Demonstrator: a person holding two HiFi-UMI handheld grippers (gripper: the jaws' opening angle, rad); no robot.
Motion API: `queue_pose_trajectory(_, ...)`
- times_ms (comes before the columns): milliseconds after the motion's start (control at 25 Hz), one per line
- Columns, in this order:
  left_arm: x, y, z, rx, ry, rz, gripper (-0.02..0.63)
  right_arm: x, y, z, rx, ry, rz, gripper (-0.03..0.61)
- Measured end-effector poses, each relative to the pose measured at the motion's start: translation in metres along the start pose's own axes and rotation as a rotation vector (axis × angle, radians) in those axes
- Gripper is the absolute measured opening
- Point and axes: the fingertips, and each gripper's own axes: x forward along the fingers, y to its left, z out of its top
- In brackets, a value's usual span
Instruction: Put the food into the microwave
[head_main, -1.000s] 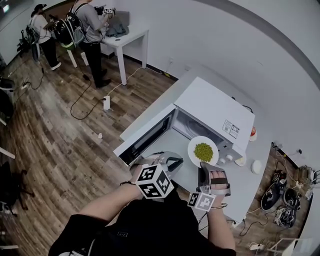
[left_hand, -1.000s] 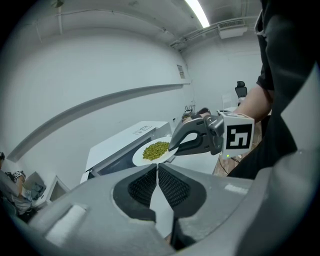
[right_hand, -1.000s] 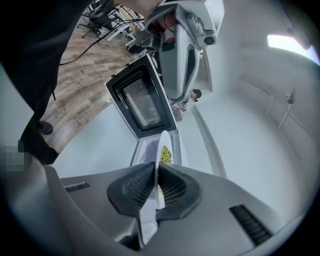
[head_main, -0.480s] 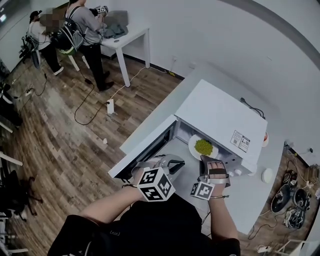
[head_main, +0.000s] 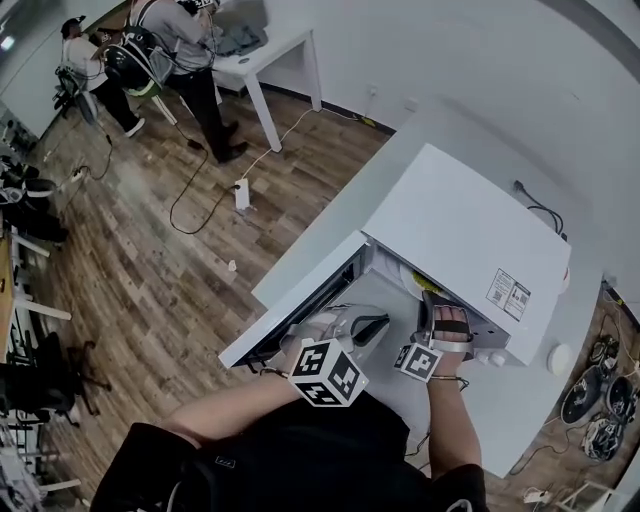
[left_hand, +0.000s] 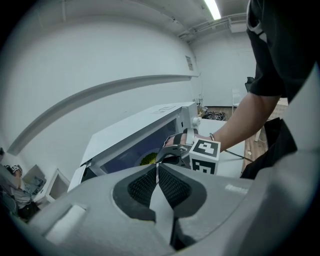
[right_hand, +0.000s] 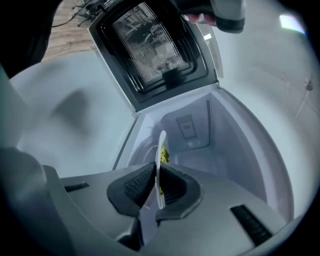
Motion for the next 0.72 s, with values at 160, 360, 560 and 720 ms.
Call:
queue_pose_trajectory(160, 0.009, -0.001, 0.002, -0.009, 0.008, -0.015, 0.020, 0.015, 0.000, -0.010, 0.028, 0.018, 0.011, 0.029)
queue_pose_trajectory(360, 0.018, 0.000, -0.001, -0.027, 0.026, -0.027, 0.020, 0.034, -0.003, -0.014, 0.010, 0.019, 0.026, 0.031)
queue_pose_trajectory(560, 0.017, 0.000, -0.005, -0.058, 0.039, -0.025, 0.020, 0.049, 0.004, -0.018, 0.056, 0.052, 0.096, 0.028)
queue_pose_trajectory(720, 0.008, 0.006, -0.008, -0.076, 0.042, -0.010, 0.020, 0.059, 0.007, -0.020, 0.088, 0.084, 0.172, 0.043)
